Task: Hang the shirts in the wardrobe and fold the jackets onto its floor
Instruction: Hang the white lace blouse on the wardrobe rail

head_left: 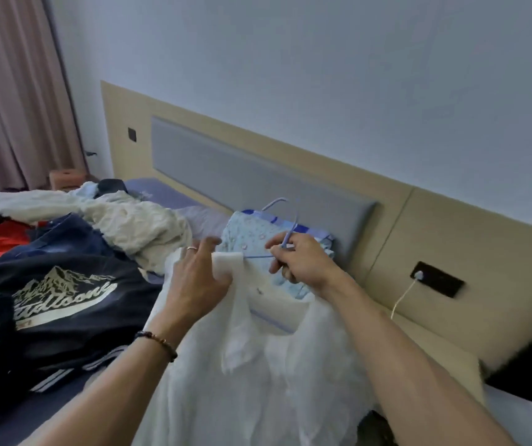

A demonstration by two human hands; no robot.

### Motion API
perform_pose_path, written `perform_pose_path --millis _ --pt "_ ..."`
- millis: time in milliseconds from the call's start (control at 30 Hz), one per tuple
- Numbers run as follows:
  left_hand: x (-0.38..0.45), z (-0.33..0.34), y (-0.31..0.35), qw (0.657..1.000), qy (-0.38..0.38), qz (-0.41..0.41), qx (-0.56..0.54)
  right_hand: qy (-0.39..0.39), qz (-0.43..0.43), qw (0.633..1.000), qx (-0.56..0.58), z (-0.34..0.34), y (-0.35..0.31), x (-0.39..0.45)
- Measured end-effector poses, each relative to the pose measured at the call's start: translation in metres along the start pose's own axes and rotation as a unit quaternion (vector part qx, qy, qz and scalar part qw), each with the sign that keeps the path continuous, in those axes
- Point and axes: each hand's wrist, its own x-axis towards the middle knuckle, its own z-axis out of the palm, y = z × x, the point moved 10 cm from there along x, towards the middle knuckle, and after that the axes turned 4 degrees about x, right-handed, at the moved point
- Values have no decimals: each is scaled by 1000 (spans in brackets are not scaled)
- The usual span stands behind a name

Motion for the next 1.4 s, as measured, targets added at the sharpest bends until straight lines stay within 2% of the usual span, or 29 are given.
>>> perform_pose_path --millis 67,133,233,300,500,633,767,867,900,933,967,1033,1200,1400 --pt "5 9 48 998 8 43 -36 72 29 994 78 -48 -6 -2" --pt "5 32 96 990 -63 103 -72 131 59 974 174 -80 -11 -6" --pt "3 62 161 956 -205 150 -146 216 62 923 312 -119 -23 -8" --pt "8 71 188 942 -242 186 -138 264 50 904 332 -139 -30 -8" --pt "70 25 219 951 -105 271 -106 373 -31 886 273 -214 -65 -17" --pt "103 9 247 941 -72 293 -154 436 -67 888 132 -259 -97 -36" --pt "122 7 287 917 -70 311 -241 545 -112 830 27 -314 -128 -63" --pt "119 31 322 917 -116 340 -173 609 -134 782 -6 -354 -145 -91" --pt "118 39 333 921 -103 355 -125 623 -141 770 -12 -364 -149 -98" --pt "117 41 349 925 -56 367 -85 634 -147 759 -12 -377 -150 -107" --pt "118 42 364 924 -8 377 -61 641 -153 752 -5 -390 -150 -114" --pt "118 49 393 920 34 387 -45 646 -159 747 5 -415 -144 -126" --pt "109 98 501 902 24 430 -25 591 -166 786 71 -497 -105 -153" --pt "70 177 666 874 59 478 -64 621 -191 760 12 -639 -74 -222"
